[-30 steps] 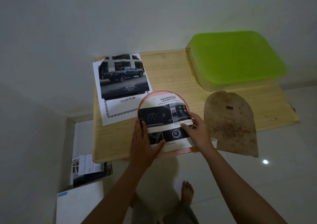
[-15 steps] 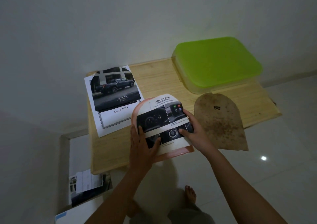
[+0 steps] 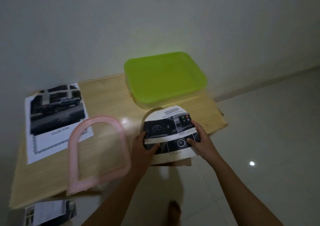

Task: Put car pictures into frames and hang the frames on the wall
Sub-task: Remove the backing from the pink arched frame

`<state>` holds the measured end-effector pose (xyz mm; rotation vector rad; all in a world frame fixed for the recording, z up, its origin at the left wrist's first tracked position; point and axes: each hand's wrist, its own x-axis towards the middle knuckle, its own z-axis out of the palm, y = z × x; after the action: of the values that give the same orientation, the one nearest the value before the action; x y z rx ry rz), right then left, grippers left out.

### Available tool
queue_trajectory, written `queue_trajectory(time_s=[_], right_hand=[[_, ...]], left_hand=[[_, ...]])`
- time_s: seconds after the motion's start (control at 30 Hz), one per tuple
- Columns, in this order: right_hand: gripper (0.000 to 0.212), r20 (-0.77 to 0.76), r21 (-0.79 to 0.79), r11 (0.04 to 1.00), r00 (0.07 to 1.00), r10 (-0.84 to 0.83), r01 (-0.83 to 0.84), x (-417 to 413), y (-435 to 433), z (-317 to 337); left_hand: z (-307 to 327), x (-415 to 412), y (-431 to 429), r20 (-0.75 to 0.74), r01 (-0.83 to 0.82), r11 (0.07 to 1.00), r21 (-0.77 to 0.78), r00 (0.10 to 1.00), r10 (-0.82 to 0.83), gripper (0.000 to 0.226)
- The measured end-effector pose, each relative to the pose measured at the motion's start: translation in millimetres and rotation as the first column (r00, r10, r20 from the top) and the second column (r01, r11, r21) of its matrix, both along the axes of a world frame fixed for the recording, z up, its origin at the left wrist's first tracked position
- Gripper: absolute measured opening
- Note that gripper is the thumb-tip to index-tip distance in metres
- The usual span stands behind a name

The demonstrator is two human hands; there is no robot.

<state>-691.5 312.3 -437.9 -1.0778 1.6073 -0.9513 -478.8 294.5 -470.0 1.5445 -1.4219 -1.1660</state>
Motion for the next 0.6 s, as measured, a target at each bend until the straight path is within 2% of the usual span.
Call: queue_trajectory(time_s=[0.2,0.47,0.6], right_hand=[[0.065,-0.222,0.063,0.994,0.972,-0.074,0.09,-92.9,-12.4,-6.8],[0.059,-0.419,0.038,0.993,0.904,-0.082,0.108,-150.8,-45.9,-23.8],[0.052,-0.454,0.061,0.989,0.886,-0.094,0.136,-159.5,-56.9,-29.3]], left_hand=[[-23.8,-100.1,-12.0,-0.011,0.017,0.993,0.117,1.0,-0.016,0.07],[-40.2,-148.3,-47.1,-0.064,0.099,0.974,0.203,0.994,-0.087,0.076],[-51.5,-158.8,-59.1,0.015,0.102,0.972,0.212,0.994,-0.107,0.081]])
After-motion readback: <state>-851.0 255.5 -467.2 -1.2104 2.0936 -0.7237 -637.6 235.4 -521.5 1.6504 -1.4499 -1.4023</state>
